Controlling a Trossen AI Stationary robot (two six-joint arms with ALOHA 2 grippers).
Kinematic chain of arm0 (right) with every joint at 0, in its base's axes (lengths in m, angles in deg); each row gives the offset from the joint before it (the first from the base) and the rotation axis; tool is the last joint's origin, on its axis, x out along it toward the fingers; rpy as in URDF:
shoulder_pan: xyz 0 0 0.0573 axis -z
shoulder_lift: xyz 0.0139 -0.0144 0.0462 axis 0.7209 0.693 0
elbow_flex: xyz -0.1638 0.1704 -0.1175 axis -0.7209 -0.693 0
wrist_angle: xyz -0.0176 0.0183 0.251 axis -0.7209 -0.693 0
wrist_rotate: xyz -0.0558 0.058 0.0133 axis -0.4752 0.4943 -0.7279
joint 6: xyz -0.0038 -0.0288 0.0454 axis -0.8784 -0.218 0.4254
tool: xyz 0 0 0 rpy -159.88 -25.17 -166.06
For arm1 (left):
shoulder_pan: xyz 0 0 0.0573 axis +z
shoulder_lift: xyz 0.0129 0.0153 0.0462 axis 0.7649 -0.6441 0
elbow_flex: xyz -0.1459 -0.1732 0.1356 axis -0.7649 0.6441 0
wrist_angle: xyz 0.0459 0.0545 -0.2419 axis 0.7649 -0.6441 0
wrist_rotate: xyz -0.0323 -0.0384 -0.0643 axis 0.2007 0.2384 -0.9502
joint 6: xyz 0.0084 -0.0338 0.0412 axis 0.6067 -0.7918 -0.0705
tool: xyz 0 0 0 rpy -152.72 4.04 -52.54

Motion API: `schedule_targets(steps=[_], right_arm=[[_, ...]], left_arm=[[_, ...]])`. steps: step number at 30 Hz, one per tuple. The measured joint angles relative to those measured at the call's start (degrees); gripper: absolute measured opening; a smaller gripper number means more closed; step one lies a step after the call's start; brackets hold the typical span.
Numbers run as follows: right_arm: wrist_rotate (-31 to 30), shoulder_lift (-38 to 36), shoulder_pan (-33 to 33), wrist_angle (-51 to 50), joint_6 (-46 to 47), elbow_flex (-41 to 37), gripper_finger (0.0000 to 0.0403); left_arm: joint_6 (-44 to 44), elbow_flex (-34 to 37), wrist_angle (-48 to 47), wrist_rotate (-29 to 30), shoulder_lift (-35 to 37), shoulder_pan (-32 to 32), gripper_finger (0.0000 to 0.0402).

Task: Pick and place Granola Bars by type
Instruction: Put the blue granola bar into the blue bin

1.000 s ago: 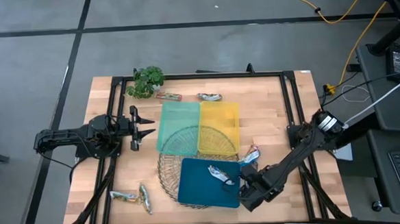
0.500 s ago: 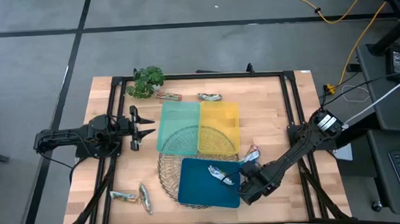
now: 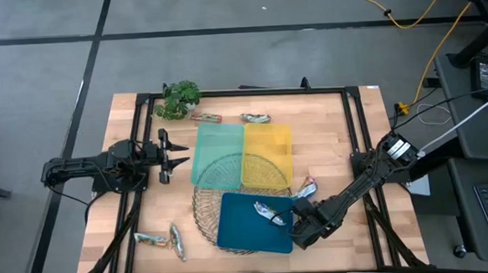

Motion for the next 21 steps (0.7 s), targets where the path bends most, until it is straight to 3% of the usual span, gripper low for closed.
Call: schedule_targets(steps=[10, 21], right_arm=[[3.46, 0.09, -0.02, -3.35, -3.24, 4.33, 0.0120], [4.02, -1.08, -3.39, -22.94, -4.33, 15.12, 0.0111]], left_arm=[[0.00, 0.00, 0.00, -0.01, 0.01, -0.02, 0.0143], [0.00, 0.01, -0.02, 0.00, 0.01, -0.01, 0.0143]])
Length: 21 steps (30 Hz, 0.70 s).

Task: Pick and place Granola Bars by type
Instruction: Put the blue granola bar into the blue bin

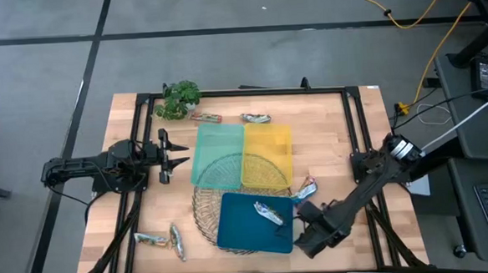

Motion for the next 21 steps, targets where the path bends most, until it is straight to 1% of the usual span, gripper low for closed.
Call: schedule_targets(steps=[3, 9, 13, 21], right_arm=[[-0.81, -1.67, -1.14, -3.70, 0.05, 2.55, 0.0111], [-4.47, -5.14, -2.27, -10.96, 0.00, 8.04, 0.0111], [-8.92, -7.72, -2.29, -14.05, -0.45, 11.32, 0.0111], [-17.60, -13.63, -2.04, -17.24, -5.36, 15.93, 0.0111]], left_arm=[[0.00, -0.01, -0.01, -0.01, 0.00, -0.01, 0.0143], [0.00, 0.00, -0.01, -0.01, 0.00, 0.01, 0.0143], [0.00, -0.01, 0.00, -0.01, -0.01, 0.01, 0.0143], [0.02, -0.01, -0.01, -0.02, 0.00, 0.00, 0.0143]])
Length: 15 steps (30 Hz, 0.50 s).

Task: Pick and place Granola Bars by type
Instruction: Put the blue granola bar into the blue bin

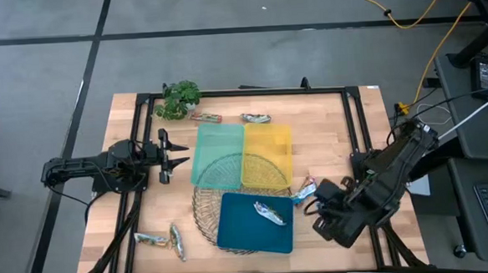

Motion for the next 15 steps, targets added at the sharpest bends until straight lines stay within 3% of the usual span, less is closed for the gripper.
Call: schedule_targets(steps=[5, 9, 15], right_arm=[[-2.03, -3.95, 1.55, 0.15, -3.09, 0.21, 0.0111], [-1.83, -6.01, 3.96, 2.50, -11.02, 0.21, 0.0111], [4.21, -7.04, 11.39, 12.43, -27.08, 0.21, 0.0111]], left_arm=[[-0.02, 0.00, 0.00, 0.02, 0.00, 0.00, 0.0143], [-0.02, 0.00, 0.01, 0.00, -0.01, -0.01, 0.0143], [-0.02, 0.02, 0.00, 0.00, 0.00, -0.01, 0.0143]])
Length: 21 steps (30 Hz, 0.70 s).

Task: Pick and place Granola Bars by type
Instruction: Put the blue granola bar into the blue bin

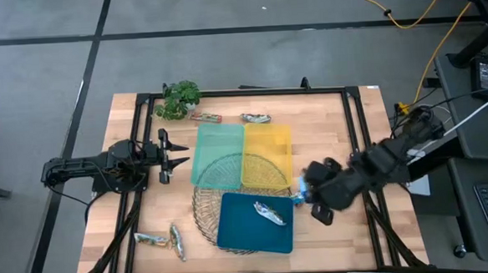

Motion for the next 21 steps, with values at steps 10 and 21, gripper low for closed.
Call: schedule_targets(steps=[10, 21], right_arm=[[9.79, 0.28, 13.83, 19.50, -18.98, 0.00, 0.0111], [16.72, 3.28, 18.60, 26.48, -26.68, 0.06, 0.0111]], left_arm=[[0.00, -0.02, 0.01, 0.00, 0.00, 0.01, 0.0143], [0.00, 0.00, 0.00, 0.00, 0.00, 0.00, 0.0143]])
